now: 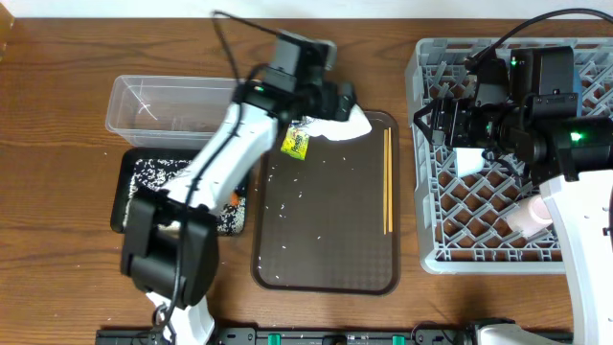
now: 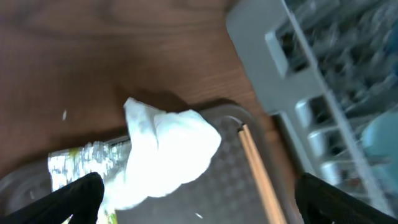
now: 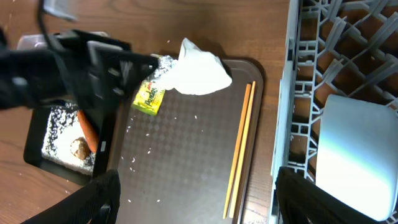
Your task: Sort waste into correct bins and load items into the dishwasher rack
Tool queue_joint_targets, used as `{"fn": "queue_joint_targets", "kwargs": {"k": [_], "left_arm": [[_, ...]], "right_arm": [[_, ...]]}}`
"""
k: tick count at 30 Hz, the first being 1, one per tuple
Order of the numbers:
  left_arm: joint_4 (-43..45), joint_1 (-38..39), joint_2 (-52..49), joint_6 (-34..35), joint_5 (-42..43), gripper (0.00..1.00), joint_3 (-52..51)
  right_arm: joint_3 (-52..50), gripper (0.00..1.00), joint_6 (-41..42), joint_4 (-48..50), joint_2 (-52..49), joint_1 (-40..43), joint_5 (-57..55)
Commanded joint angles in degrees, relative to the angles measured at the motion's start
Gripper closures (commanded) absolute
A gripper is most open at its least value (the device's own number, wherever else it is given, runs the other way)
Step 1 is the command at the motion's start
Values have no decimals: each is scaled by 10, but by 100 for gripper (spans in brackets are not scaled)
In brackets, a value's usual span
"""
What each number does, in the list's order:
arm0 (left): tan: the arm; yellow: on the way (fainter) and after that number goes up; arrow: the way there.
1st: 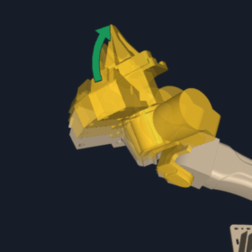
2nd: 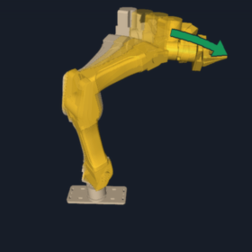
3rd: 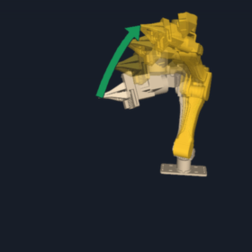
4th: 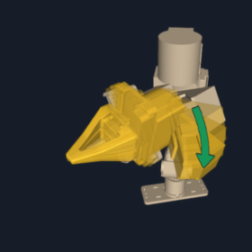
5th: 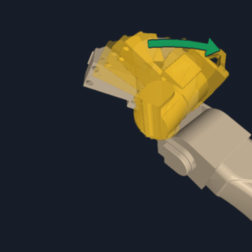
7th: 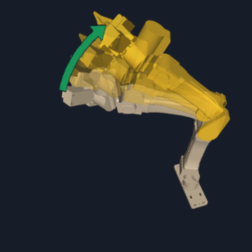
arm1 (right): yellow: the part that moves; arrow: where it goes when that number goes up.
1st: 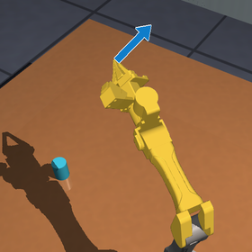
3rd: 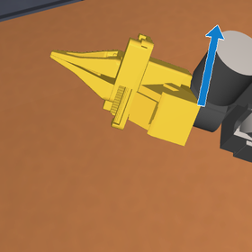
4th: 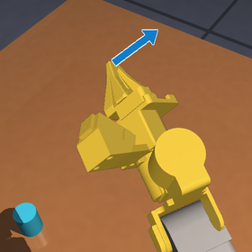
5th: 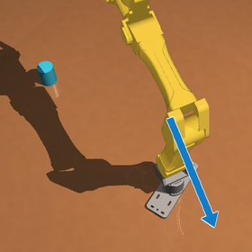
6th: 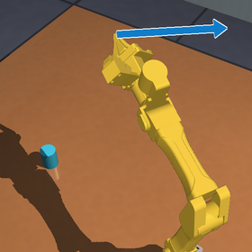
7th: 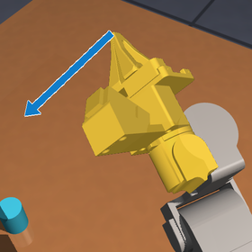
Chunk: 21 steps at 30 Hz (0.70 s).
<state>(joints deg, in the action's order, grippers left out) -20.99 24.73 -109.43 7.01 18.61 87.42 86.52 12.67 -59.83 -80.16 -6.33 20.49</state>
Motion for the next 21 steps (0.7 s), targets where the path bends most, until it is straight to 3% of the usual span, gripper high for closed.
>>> {"fn": "queue_joint_targets", "kwargs": {"k": [1,5,10,12,15,17,18,21], "left_arm": [[10,28,-46,-104,-105,2,2],[36,45,-99,-104,-118,0,2],[54,56,-143,-104,-118,16,2],[54,56,-153,-104,-118,31,2],[52,56,-151,-98,-118,69,2],[46,56,-136,-93,-116,87,3],[38,56,-122,-92,-116,94,3],[14,54,-67,-85,-116,94,4]], "right_arm": [[8,24,8,-7,2,-8,-6],[8,21,5,-19,2,-8,-6],[8,20,3,-22,2,-8,-8],[8,19,3,-21,2,-8,-9],[8,19,-1,-21,2,-8,-11],[8,18,-1,-21,2,-8,-13],[8,18,-1,-21,2,-8,-13],[8,18,-1,-21,2,-8,-21]]}}
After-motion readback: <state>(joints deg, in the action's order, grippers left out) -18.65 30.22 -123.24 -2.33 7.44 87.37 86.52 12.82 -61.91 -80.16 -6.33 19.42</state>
